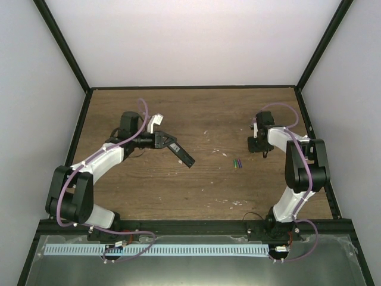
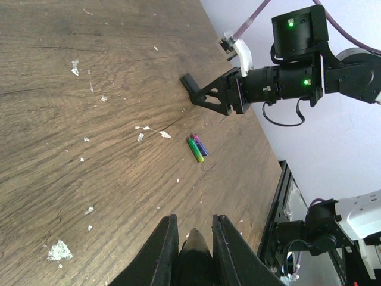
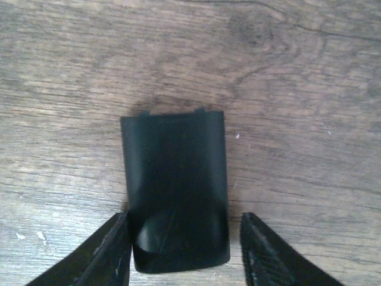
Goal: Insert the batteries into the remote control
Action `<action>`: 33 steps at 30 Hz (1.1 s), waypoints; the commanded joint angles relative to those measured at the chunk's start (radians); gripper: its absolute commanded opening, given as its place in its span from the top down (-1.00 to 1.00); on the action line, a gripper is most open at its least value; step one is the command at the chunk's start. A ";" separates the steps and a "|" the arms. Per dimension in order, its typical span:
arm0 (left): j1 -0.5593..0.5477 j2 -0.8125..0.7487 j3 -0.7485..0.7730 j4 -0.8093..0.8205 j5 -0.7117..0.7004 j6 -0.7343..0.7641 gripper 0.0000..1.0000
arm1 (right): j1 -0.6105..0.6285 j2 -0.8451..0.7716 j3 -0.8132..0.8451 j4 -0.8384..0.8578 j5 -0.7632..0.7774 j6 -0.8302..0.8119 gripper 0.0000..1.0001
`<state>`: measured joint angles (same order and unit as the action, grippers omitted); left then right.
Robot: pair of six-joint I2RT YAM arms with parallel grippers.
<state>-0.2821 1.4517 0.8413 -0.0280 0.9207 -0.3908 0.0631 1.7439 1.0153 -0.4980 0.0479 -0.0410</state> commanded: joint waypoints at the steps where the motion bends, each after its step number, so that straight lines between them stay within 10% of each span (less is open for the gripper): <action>1: 0.000 0.003 0.022 0.035 0.021 0.016 1.00 | 0.001 0.010 0.006 -0.026 0.042 0.000 -0.04; 33: -0.002 0.044 0.024 0.070 0.058 0.031 1.00 | 0.263 -0.130 -0.041 -0.073 -0.137 0.162 0.34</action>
<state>-0.2821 1.4860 0.8413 0.0460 0.9630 -0.3859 0.3103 1.5993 0.9806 -0.5674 -0.0612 0.1043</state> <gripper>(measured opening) 0.158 0.348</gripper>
